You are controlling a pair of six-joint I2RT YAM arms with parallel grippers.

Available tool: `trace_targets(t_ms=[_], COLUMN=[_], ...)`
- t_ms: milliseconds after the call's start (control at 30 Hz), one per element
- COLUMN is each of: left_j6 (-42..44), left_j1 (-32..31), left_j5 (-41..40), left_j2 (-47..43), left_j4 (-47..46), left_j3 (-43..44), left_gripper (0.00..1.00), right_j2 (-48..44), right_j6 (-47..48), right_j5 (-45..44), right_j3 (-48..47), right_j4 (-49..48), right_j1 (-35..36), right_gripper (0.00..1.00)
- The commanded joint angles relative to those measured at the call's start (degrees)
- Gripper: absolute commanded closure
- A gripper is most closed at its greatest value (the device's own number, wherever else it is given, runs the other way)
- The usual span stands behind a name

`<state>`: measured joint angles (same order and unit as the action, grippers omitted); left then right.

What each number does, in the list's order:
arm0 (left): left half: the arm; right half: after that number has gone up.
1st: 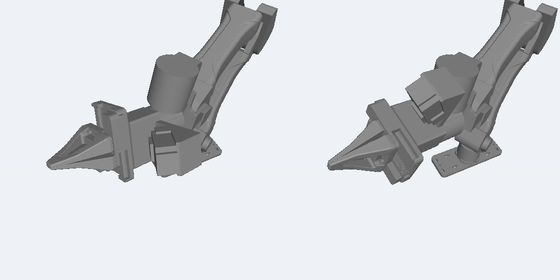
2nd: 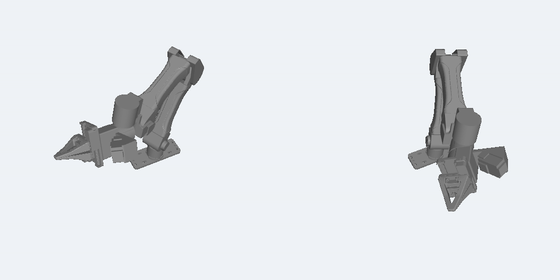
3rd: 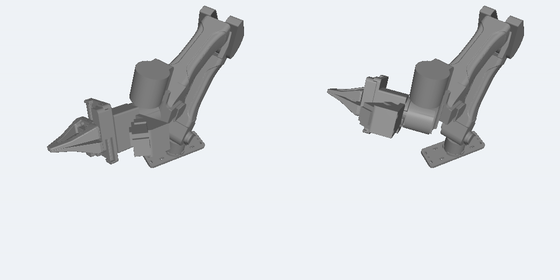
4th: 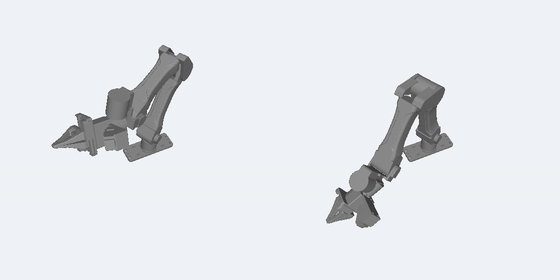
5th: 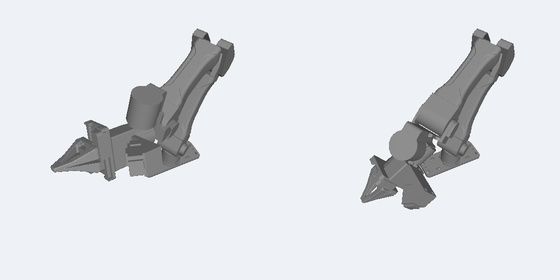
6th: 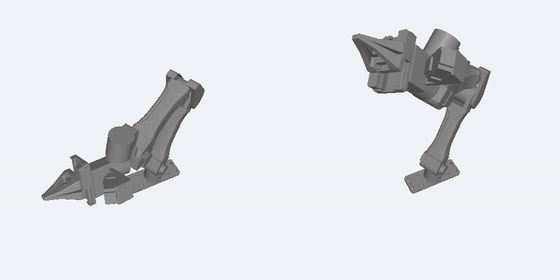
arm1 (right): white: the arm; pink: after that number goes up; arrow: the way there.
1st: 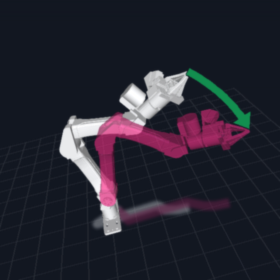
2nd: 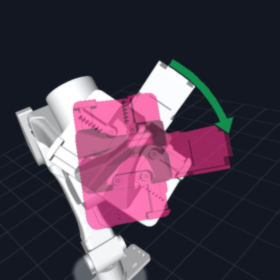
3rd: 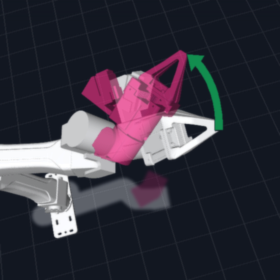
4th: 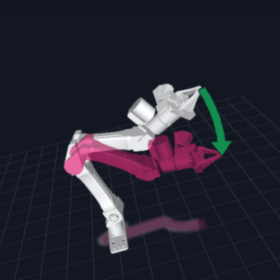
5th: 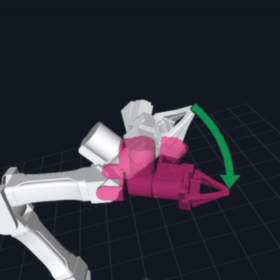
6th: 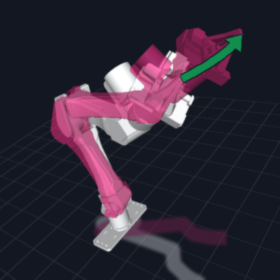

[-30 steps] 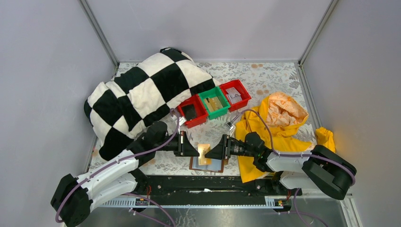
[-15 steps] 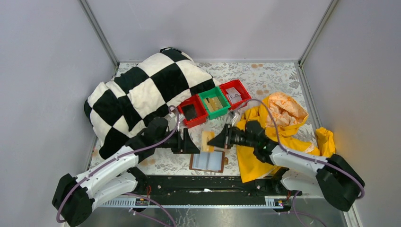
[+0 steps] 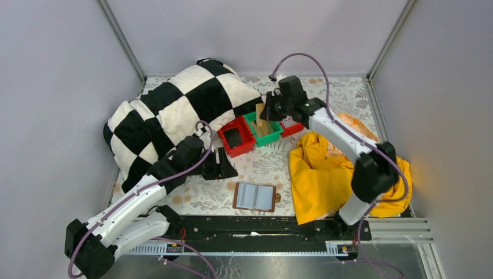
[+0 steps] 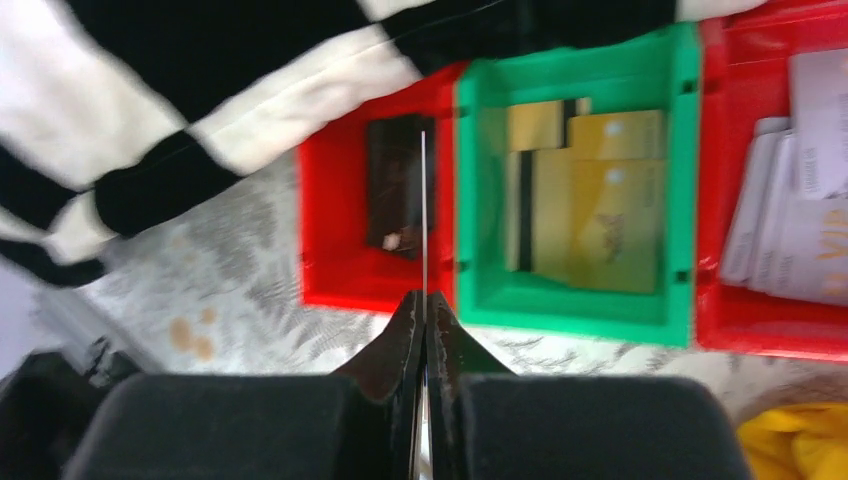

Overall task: Take the credit cards out of the card holder
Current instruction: Place the credit card in the storage box.

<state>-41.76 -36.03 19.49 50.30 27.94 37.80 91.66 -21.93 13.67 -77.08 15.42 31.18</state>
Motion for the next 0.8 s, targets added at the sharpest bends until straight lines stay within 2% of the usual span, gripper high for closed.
trace_targets(t_ms=[0,233,367,467,500,533,567,667,767], left_j6=[0.8,1.3,1.5,1.3,1.2,1.2,1.2,1.8,1.5], left_j1=[0.3,0.3,0.3,0.3,0.3,0.3,0.3,0.3,0.3], left_j5=[-3.7,-4.3,-4.6,-4.7,-4.7,-4.7,-4.6,-1.9,1.2], left_j2=[-1.1,-3.6,-5.8,-7.3,-7.4,-7.4,-7.1,-5.7,-3.9], left_j4=[0.9,1.4,2.2,1.4,1.2,1.1,1.0,0.4,-1.1], left_j3=[2.3,1.6,1.4,0.6,0.5,0.5,0.6,0.7,-0.1], left_gripper=[0.33,0.32,0.30,0.29,0.29,0.29,0.29,0.27,0.27], right_j2=[10.9,23.3,26.7,28.0,28.2,28.3,28.0,25.2,19.8], right_j6=[7.9,11.5,12.3,11.6,11.3,11.1,11.0,10.5,10.5], right_j5=[-8.4,-7.4,-6.6,-6.4,-6.7,-7.7,-8.8,-13.2,-16.8], right_j3=[-12.8,-23.0,-24.2,-23.9,-23.9,-24.2,-24.3,-24.5,-22.3], right_j4=[14.9,18.5,19.3,18.2,18.1,18.3,18.4,18.0,16.3], right_j1=[-0.8,-0.8,-1.0,-1.2,-1.3,-1.3,-1.2,-1.2,-1.2], right_gripper=[1.00,0.99,0.92,0.82,0.74,0.62,0.58,0.52,0.51])
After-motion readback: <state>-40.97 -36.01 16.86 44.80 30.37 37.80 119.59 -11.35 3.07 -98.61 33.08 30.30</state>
